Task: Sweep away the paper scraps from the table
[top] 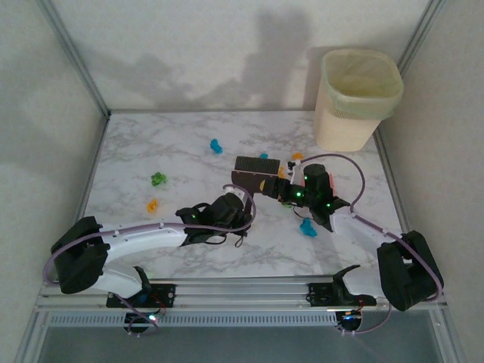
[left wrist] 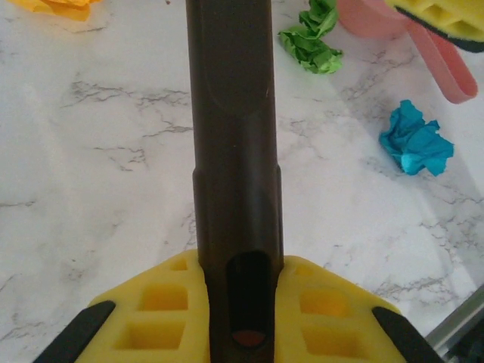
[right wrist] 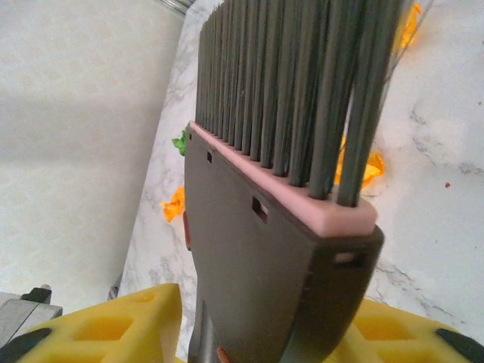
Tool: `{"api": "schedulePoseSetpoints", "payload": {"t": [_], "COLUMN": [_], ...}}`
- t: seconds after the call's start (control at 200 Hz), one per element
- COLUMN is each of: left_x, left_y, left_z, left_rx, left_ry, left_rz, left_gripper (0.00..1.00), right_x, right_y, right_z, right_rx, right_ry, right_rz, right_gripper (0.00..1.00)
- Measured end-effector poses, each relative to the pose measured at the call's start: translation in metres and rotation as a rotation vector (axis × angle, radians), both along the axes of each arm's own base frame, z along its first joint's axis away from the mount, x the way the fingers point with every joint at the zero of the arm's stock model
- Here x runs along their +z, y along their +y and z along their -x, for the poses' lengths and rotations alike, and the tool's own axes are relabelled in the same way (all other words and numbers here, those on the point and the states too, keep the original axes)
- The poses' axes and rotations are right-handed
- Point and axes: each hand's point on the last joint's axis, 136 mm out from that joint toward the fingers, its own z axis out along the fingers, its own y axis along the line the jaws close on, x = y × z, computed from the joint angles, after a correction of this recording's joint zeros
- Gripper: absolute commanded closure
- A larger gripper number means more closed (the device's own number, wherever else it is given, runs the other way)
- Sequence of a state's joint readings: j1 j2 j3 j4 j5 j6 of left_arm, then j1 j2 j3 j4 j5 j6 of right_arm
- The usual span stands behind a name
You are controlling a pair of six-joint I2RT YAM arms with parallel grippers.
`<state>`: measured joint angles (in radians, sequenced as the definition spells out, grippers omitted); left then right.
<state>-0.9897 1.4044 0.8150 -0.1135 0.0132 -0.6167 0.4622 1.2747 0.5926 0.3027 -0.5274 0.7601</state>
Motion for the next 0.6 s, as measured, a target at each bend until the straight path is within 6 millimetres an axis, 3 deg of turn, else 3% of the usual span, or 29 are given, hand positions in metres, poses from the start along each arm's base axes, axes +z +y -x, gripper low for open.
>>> {"api": "schedulePoseSetpoints", "payload": {"t": [0.195,0.401,0.521,0.601], "left_x": [0.009,0.010,0.011,0.013], "left_y": [-0.008,-0.010,-0.011,-0.012], "left_z": [-0.001,0.000,0.000,-0.001], "left_rx": [-0.023,-0.033,-0.034,-0.033], "left_ry": [-0.018,-0.013,-0.018,-0.022], "left_rz": [0.031,0.038,0.044,0.050], "left_gripper": [1.00,1.00,0.91,0.86], "right_x": [0.001,0.006,0.016,0.017], "right_y": [-0.003,-0.001,-0.001,-0.002], "right_z": [0.000,0.000,0.002,0.001], "right_rx": [-0.013,-0.009,-0.005,-0.010], "right_ry": [0.000,0.000,-0.013,-0.014], "right_rz": [-0.009,-0.031,-0.059,-0.062], "right_gripper": [0.65,0.82,0.96,1.00]}}
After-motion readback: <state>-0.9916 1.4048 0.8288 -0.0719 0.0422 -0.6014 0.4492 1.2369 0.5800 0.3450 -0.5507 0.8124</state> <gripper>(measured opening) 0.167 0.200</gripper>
